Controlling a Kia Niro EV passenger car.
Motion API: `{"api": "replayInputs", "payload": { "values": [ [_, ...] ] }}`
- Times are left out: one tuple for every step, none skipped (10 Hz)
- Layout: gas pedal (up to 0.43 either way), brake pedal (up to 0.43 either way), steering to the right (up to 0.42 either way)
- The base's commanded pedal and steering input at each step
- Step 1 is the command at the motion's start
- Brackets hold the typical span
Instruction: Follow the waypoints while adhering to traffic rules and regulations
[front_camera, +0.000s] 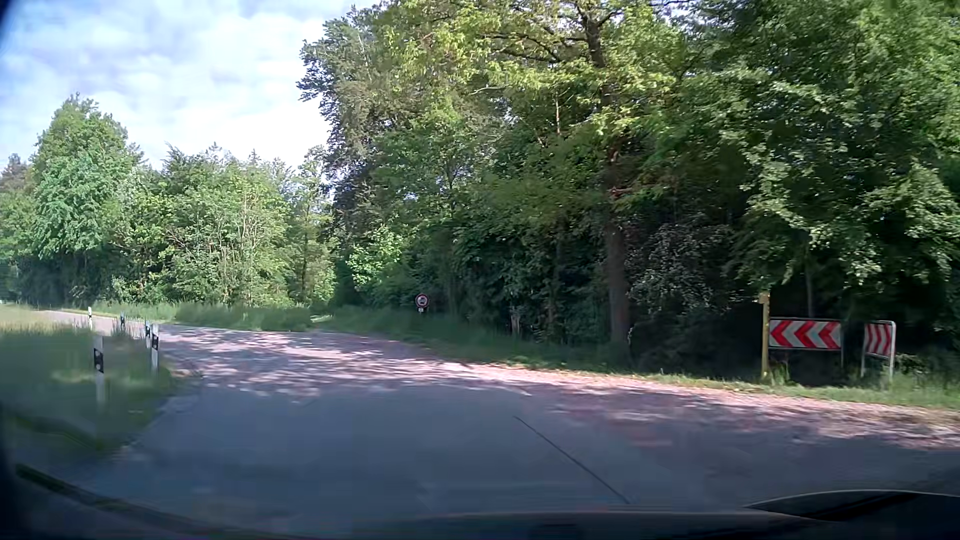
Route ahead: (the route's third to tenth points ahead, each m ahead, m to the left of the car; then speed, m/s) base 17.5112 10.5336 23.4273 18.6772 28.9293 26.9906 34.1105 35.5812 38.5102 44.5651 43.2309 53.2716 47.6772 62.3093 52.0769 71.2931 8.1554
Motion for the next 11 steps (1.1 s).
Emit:
{"api": "replayInputs", "payload": {
  "values": [
    [0.000, 0.000, -0.159],
    [0.000, 0.000, -0.167],
    [0.000, 0.000, -0.169],
    [0.000, 0.000, -0.168],
    [0.000, 0.000, -0.167],
    [0.039, 0.000, -0.165],
    [0.118, 0.000, -0.164],
    [0.118, 0.000, -0.163],
    [0.118, 0.000, -0.164],
    [0.118, 0.000, -0.165],
    [0.118, 0.000, -0.169]
  ]
}}
